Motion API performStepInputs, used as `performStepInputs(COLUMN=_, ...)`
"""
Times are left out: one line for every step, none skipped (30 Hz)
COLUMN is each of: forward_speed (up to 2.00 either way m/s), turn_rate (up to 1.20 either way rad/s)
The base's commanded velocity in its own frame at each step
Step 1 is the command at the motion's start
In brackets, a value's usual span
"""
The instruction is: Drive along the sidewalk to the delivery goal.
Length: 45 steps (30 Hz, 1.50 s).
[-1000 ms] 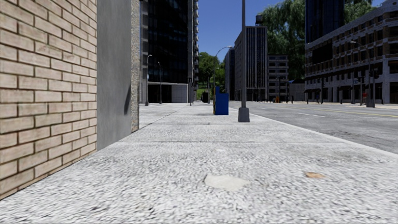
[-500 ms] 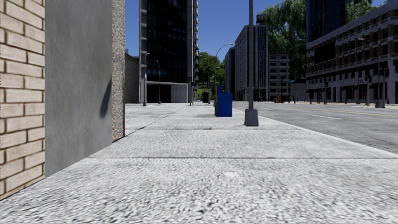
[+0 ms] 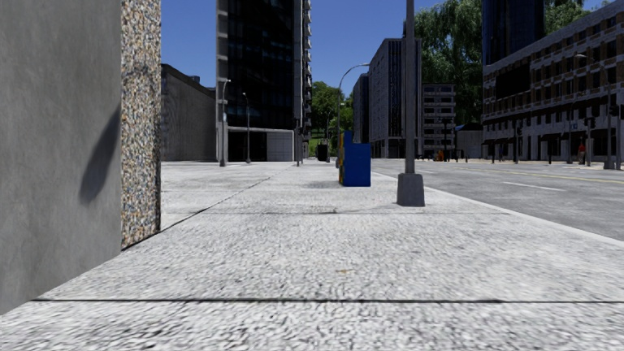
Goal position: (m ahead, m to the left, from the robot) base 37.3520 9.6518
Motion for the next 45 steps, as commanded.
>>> performStepInputs(forward_speed=2.0, turn_rate=0.0)
performStepInputs(forward_speed=2.0, turn_rate=0.0)
performStepInputs(forward_speed=2.0, turn_rate=0.0)
performStepInputs(forward_speed=2.0, turn_rate=0.0)
performStepInputs(forward_speed=2.0, turn_rate=0.0)
performStepInputs(forward_speed=2.0, turn_rate=0.0)
performStepInputs(forward_speed=2.0, turn_rate=0.0)
performStepInputs(forward_speed=2.0, turn_rate=0.0)
performStepInputs(forward_speed=2.0, turn_rate=0.0)
performStepInputs(forward_speed=2.0, turn_rate=0.0)
performStepInputs(forward_speed=2.0, turn_rate=0.0)
performStepInputs(forward_speed=2.0, turn_rate=0.0)
performStepInputs(forward_speed=2.0, turn_rate=0.0)
performStepInputs(forward_speed=2.0, turn_rate=0.0)
performStepInputs(forward_speed=2.0, turn_rate=0.0)
performStepInputs(forward_speed=2.0, turn_rate=0.0)
performStepInputs(forward_speed=2.0, turn_rate=0.0)
performStepInputs(forward_speed=2.0, turn_rate=0.0)
performStepInputs(forward_speed=2.0, turn_rate=0.0)
performStepInputs(forward_speed=2.0, turn_rate=0.0)
performStepInputs(forward_speed=2.0, turn_rate=0.0)
performStepInputs(forward_speed=2.0, turn_rate=0.0)
performStepInputs(forward_speed=2.0, turn_rate=0.0)
performStepInputs(forward_speed=2.0, turn_rate=0.0)
performStepInputs(forward_speed=2.0, turn_rate=0.0)
performStepInputs(forward_speed=2.0, turn_rate=0.0)
performStepInputs(forward_speed=2.0, turn_rate=0.0)
performStepInputs(forward_speed=2.0, turn_rate=0.01)
performStepInputs(forward_speed=2.0, turn_rate=0.15)
performStepInputs(forward_speed=2.0, turn_rate=0.15)
performStepInputs(forward_speed=2.0, turn_rate=0.26)
performStepInputs(forward_speed=2.0, turn_rate=0.33)
performStepInputs(forward_speed=2.0, turn_rate=0.36)
performStepInputs(forward_speed=2.0, turn_rate=0.36)
performStepInputs(forward_speed=2.0, turn_rate=0.36)
performStepInputs(forward_speed=2.0, turn_rate=0.37)
performStepInputs(forward_speed=2.0, turn_rate=0.37)
performStepInputs(forward_speed=2.0, turn_rate=0.37)
performStepInputs(forward_speed=2.0, turn_rate=0.37)
performStepInputs(forward_speed=2.0, turn_rate=0.37)
performStepInputs(forward_speed=2.0, turn_rate=0.37)
performStepInputs(forward_speed=2.0, turn_rate=0.37)
performStepInputs(forward_speed=2.0, turn_rate=0.37)
performStepInputs(forward_speed=2.0, turn_rate=0.37)
performStepInputs(forward_speed=2.0, turn_rate=0.37)
